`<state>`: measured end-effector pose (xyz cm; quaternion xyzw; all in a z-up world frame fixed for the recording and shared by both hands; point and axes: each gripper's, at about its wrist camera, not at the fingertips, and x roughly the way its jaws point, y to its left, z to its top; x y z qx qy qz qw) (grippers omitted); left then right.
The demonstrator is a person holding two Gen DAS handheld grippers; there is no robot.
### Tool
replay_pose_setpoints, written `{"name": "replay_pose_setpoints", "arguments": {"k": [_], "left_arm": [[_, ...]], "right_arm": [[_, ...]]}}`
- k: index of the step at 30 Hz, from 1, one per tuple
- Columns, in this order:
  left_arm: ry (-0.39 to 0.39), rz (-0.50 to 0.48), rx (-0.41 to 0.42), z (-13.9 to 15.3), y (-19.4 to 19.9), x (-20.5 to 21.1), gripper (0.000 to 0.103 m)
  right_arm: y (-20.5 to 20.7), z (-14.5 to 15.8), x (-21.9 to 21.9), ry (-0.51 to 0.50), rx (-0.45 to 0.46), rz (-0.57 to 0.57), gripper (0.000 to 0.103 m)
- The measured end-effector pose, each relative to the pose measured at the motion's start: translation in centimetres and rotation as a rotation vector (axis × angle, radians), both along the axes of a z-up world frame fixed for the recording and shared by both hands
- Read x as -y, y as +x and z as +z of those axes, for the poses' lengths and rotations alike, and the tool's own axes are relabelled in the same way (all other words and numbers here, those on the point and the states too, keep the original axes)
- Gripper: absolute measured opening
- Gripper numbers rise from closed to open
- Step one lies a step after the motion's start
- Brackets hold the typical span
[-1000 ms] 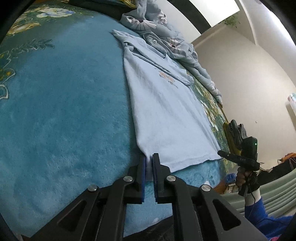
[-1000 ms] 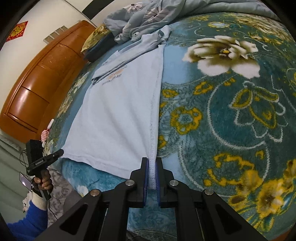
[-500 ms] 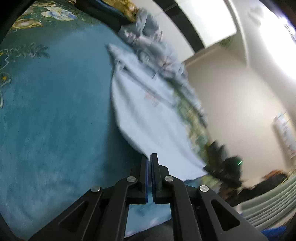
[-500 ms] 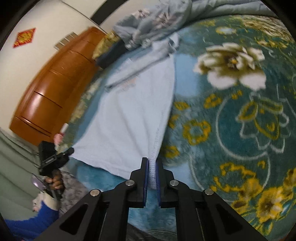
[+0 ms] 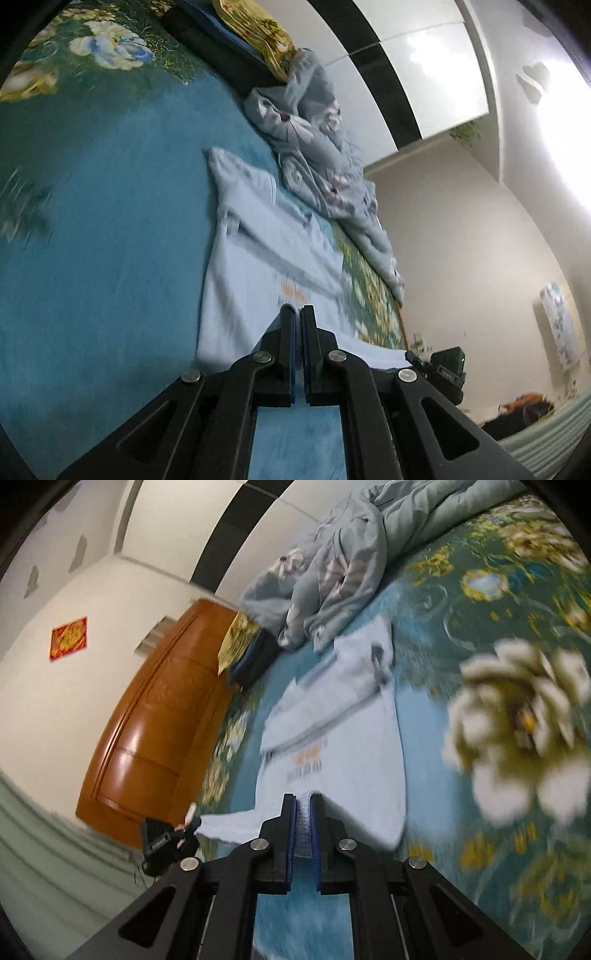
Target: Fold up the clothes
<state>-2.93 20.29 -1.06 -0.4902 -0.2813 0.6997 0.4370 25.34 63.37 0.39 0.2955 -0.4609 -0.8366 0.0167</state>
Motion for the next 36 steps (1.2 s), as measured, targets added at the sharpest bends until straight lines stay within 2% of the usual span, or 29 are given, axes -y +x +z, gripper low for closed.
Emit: {"name": "replay_pose_setpoints", "arguments": {"k": [7, 13, 21, 23, 26, 28, 29, 31, 34, 36], "left_arm": [[-0.103, 0.036, -0.010, 0.2, -9.1, -6.3, 0.003], [-0.148, 0.087, 0.012, -2.9, -16.6, -11.4, 0.003], [-0.202, 0.144, 0.079, -7.8, -21.8, -13.8, 0.003], [-0.196, 0.159, 0.084, -8.5, -22.4, -13.6, 0.003], [-0.143, 0.180, 0.099, -8.5, -23.0, -12.7, 0.003], [-0.128, 0.192, 0.082, -7.9, -23.2, -11.8, 0.003], [-0.156, 0.183, 0.048, -7.4, -23.0, -11.6, 0.003], [-0.240, 0.125, -0.026, -6.6, -22.4, -12.0, 0.003], [-0.387, 0.023, -0.145, -6.0, -20.9, -13.5, 0.005], [-0.477, -0.058, -0.228, -5.9, -19.7, -14.9, 0.007]], "right_arm": [[-9.5, 0.6, -5.5, 0.029, 0.050, -0.076, 0.008], [-16.6, -1.9, -10.1, 0.021, 0.120, -0.139, 0.008], [-22.7, -6.5, -13.3, 0.016, 0.222, -0.175, 0.008], [-23.4, -7.2, -13.6, 0.021, 0.239, -0.173, 0.010], [-23.4, -6.8, -14.1, 0.064, 0.231, -0.202, 0.011], [-22.9, -6.1, -14.5, 0.086, 0.200, -0.229, 0.013], [-22.6, -5.7, -14.8, 0.097, 0.185, -0.242, 0.018], [-22.0, -5.2, -14.6, 0.124, 0.184, -0.236, 0.028], [-21.5, -5.1, -13.9, 0.168, 0.203, -0.174, 0.029], [-21.5, -5.2, -13.0, 0.237, 0.246, -0.107, 0.029]]}}
